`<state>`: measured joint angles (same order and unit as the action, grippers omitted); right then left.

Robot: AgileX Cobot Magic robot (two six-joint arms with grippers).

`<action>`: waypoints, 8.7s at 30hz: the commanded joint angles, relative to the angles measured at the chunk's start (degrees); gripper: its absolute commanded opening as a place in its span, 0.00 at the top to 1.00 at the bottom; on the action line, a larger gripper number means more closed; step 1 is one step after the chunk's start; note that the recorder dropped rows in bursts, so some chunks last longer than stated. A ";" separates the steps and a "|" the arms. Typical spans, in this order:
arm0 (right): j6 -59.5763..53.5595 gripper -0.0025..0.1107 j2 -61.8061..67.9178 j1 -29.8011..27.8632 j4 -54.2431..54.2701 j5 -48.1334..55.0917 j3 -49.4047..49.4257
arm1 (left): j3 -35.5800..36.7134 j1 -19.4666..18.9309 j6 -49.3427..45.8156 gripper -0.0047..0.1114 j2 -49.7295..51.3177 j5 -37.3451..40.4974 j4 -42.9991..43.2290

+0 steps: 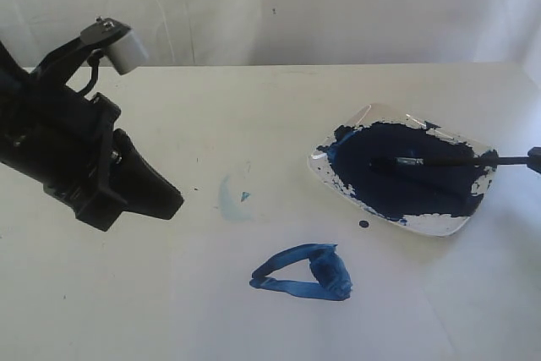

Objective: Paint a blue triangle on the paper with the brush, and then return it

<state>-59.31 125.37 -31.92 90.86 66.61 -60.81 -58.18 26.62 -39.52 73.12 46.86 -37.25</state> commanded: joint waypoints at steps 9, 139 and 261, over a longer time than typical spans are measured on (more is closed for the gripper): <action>-0.55 0.98 0.10 0.17 -1.00 -3.97 0.22 | 0.45 -0.17 0.31 0.96 -0.66 1.11 -1.05; 60.09 0.98 -105.15 43.36 -84.67 -50.76 35.97 | 0.45 -0.17 -0.31 0.96 -0.66 -5.28 -1.25; 65.85 0.98 -125.37 45.18 -91.82 -47.33 60.81 | 12.03 -30.08 -2.20 0.96 -40.93 -27.83 -9.05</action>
<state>6.46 0.39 13.15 -0.88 19.24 -0.14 -50.76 3.63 -42.14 38.70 20.79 -40.45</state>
